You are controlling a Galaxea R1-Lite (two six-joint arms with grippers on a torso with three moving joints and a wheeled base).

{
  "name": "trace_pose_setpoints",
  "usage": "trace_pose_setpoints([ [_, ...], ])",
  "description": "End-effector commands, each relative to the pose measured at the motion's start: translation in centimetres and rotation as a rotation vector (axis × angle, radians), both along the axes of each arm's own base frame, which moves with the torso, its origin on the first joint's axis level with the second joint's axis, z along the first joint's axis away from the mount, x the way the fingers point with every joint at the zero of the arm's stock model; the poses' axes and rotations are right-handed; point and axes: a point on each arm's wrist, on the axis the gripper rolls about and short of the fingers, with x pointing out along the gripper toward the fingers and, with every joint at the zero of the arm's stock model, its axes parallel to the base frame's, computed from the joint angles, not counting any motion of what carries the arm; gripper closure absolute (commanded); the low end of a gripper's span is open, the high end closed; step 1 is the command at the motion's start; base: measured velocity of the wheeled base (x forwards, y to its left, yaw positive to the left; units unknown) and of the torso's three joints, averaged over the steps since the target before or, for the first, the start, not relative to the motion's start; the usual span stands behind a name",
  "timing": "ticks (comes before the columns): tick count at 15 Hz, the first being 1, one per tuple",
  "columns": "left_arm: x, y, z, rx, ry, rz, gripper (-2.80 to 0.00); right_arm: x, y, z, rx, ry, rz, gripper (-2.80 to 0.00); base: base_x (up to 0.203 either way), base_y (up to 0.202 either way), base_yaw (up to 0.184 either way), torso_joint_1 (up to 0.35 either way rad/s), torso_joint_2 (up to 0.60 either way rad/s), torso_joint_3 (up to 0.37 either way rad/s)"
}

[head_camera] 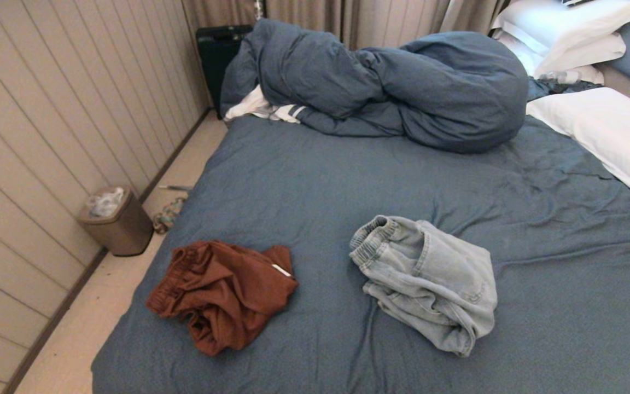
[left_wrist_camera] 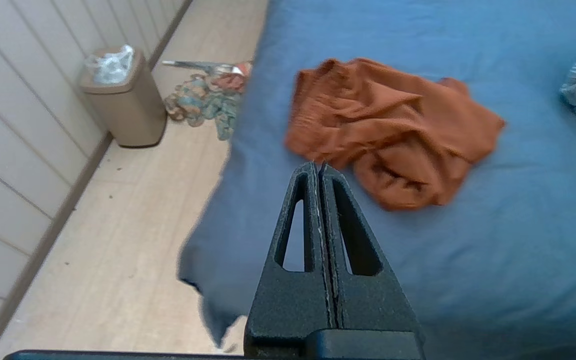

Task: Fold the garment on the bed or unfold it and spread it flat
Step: Unford the brown shorts

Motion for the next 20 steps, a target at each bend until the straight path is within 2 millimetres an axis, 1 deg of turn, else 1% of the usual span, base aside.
trace_pose_setpoints([
  [1, 0.0, 0.0, 0.0, 0.0, 0.002, 0.0, 0.0, 0.0, 0.0, -0.1, 0.0, -0.004, 0.001, 0.0, 0.001, 0.169, 0.002, 0.002, 0.01, 0.002],
  [8, 0.0, 0.0, 0.0, -0.001, 0.002, 0.0, 0.0, 0.0, 0.0, -0.1, 0.0, -0.004, 0.004, 0.0, 0.0, 0.196, 0.001, 0.001, 0.0, 0.0],
  [10, 0.0, 0.0, 0.0, -0.001, 0.0, 0.0, 0.0, 0.0, 0.0, -0.1, 0.0, -0.004, 0.001, 0.0, 0.0, 0.142, 0.001, 0.002, 0.0, 0.002],
  [18, 0.0, 0.0, 0.1, 0.008, -0.003, 0.001, 0.0, -0.1, 0.0, 0.1, -0.011, -0.014, 0.002, 0.0, 0.0, 0.007, 0.0, 0.0, 0.0, 0.0],
  [19, -0.1, 0.0, 0.4, 0.007, -0.016, 0.002, 0.0, -0.1, 0.0, 0.0, -0.013, -0.006, -0.004, 0.0, 0.0, 0.0, 0.0, 0.0, 0.0, 0.0],
  [20, -0.5, 0.0, 1.8, 0.004, -0.057, 0.0, 0.0, -0.2, 0.0, 0.1, -0.015, 0.015, -0.006, 0.0, 0.0, 0.0, 0.0, 0.0, 0.0, 0.0],
])
